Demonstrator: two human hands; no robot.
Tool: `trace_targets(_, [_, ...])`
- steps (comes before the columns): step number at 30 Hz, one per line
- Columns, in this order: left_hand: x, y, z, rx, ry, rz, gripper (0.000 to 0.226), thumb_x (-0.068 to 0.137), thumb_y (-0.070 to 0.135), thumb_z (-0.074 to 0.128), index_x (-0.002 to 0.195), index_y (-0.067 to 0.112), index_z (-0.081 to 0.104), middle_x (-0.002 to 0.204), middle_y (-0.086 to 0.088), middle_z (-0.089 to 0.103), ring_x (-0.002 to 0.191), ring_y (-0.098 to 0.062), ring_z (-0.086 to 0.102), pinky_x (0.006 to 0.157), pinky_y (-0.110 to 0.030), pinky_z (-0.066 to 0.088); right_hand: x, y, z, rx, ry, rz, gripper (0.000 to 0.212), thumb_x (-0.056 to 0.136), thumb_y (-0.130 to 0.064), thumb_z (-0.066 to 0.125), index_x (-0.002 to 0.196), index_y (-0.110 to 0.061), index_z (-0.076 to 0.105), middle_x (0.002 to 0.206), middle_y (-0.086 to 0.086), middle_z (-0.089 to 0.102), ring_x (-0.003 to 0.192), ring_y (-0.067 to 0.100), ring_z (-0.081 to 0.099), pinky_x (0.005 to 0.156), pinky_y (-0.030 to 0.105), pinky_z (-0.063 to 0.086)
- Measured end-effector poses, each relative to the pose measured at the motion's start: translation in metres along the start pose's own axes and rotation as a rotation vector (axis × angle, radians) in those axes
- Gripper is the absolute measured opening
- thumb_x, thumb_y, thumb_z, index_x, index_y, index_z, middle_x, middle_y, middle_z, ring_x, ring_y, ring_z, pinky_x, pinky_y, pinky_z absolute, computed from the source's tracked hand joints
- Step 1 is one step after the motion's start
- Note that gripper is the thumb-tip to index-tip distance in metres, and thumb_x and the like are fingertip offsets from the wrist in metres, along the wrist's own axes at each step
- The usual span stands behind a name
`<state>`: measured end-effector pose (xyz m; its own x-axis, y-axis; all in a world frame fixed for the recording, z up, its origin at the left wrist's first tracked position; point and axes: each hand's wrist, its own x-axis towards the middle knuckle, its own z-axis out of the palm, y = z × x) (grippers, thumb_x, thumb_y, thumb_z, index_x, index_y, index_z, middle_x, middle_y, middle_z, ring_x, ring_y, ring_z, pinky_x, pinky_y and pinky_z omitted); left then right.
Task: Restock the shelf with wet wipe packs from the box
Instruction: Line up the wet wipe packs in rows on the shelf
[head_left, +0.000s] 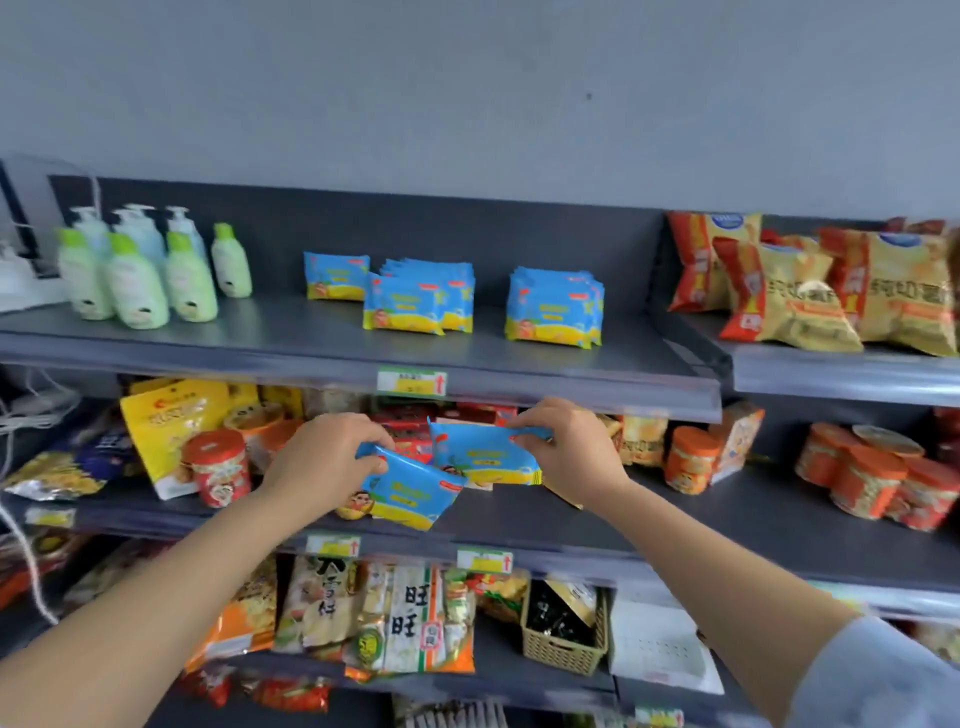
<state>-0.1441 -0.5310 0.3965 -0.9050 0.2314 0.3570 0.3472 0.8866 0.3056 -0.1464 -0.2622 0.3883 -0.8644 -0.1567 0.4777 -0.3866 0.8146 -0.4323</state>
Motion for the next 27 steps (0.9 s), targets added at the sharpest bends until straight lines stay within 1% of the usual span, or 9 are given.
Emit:
trace_targets(2, [0.003, -0.021, -0.019, -0.011, 0.032, -0.010, 0.016, 0.081, 0.023, 0.074, 0.097, 0.021, 0.074, 0.095, 0.003, 0.067, 0.092, -0.018, 0.062, 0.074, -0.031, 0.045, 0.019, -0.026, 0.007, 0.021, 0.034, -0.034, 0.017, 0.089, -0.017, 0.065, 0.104, -0.020, 0.074, 0.092, -0.010, 0.059, 0.085, 0.011, 0.054, 0.072, 0.025, 0.040])
trace_targets(6, [0.009, -0.055, -0.051, -0.057, 0.092, -0.039, 0.018, 0.078, 0.021, 0.077, 0.096, 0.020, 0.074, 0.094, 0.004, 0.067, 0.090, -0.015, 0.060, 0.067, -0.025, 0.033, 0.054, -0.067, 0.018, 0.066, 0.103, -0.103, 0.015, 0.088, -0.016, 0.067, 0.101, -0.019, 0.075, 0.097, -0.005, 0.065, 0.085, 0.012, 0.058, 0.075, 0.027, 0.047])
trace_targets(8, [0.012, -0.070, -0.066, -0.099, 0.110, -0.056, 0.017, 0.078, 0.019, 0.077, 0.095, 0.020, 0.075, 0.094, 0.005, 0.067, 0.088, -0.014, 0.060, 0.068, -0.027, 0.038, 0.071, -0.084, 0.024, 0.080, 0.136, -0.130, 0.014, 0.088, -0.016, 0.067, 0.099, -0.018, 0.074, 0.096, -0.007, 0.065, 0.085, 0.010, 0.057, 0.074, 0.024, 0.044])
trace_targets(10, [0.018, -0.083, -0.079, -0.151, 0.124, -0.073, 0.015, 0.078, 0.019, 0.077, 0.092, 0.022, 0.074, 0.089, 0.010, 0.066, 0.081, -0.012, 0.060, 0.066, -0.030, 0.044, 0.089, -0.098, 0.029, 0.079, 0.160, -0.144, 0.013, 0.087, -0.017, 0.068, 0.098, -0.018, 0.074, 0.097, -0.004, 0.067, 0.088, 0.013, 0.059, 0.075, 0.028, 0.048])
trace_targets(14, [0.036, -0.101, -0.099, -0.231, 0.146, -0.073, 0.011, 0.078, 0.018, 0.077, 0.086, 0.025, 0.072, 0.074, 0.015, 0.060, 0.062, -0.007, 0.051, 0.053, -0.021, 0.034, 0.125, -0.119, 0.036, 0.082, 0.164, -0.135, 0.013, 0.088, -0.020, 0.067, 0.099, -0.019, 0.074, 0.103, 0.000, 0.069, 0.092, 0.017, 0.061, 0.082, 0.037, 0.051])
trace_targets(21, [0.084, -0.129, -0.118, -0.327, 0.199, -0.080, 0.013, 0.075, 0.015, 0.079, 0.083, 0.023, 0.073, 0.059, 0.000, 0.064, 0.053, -0.011, 0.050, 0.055, -0.030, 0.042, 0.202, -0.138, 0.050, 0.155, 0.180, -0.132, 0.013, 0.086, -0.019, 0.069, 0.098, -0.019, 0.074, 0.104, -0.005, 0.068, 0.094, 0.008, 0.056, 0.076, 0.020, 0.037])
trace_targets(24, [0.109, -0.142, -0.123, -0.345, 0.206, -0.104, 0.013, 0.076, 0.013, 0.078, 0.083, 0.022, 0.072, 0.043, 0.016, 0.055, 0.042, -0.001, 0.047, 0.045, -0.011, 0.034, 0.238, -0.141, 0.058, 0.131, 0.182, -0.148, 0.013, 0.086, -0.018, 0.068, 0.097, -0.021, 0.074, 0.101, -0.006, 0.069, 0.092, 0.009, 0.057, 0.076, 0.020, 0.037])
trace_targets(25, [0.117, -0.146, -0.125, -0.341, 0.208, -0.112, 0.014, 0.076, 0.013, 0.079, 0.082, 0.023, 0.072, 0.044, 0.016, 0.056, 0.043, -0.002, 0.050, 0.046, -0.012, 0.035, 0.251, -0.142, 0.060, 0.131, 0.180, -0.149, 0.013, 0.086, -0.019, 0.068, 0.097, -0.021, 0.074, 0.100, -0.007, 0.070, 0.093, 0.010, 0.058, 0.078, 0.021, 0.039])
trace_targets(27, [0.134, -0.156, -0.127, -0.330, 0.219, -0.122, 0.016, 0.075, 0.013, 0.079, 0.080, 0.026, 0.072, 0.063, 0.006, 0.068, 0.060, -0.014, 0.062, 0.058, -0.027, 0.049, 0.275, -0.142, 0.066, 0.140, 0.166, -0.144, 0.012, 0.085, -0.019, 0.068, 0.096, -0.022, 0.073, 0.100, -0.007, 0.070, 0.095, 0.011, 0.059, 0.081, 0.024, 0.044])
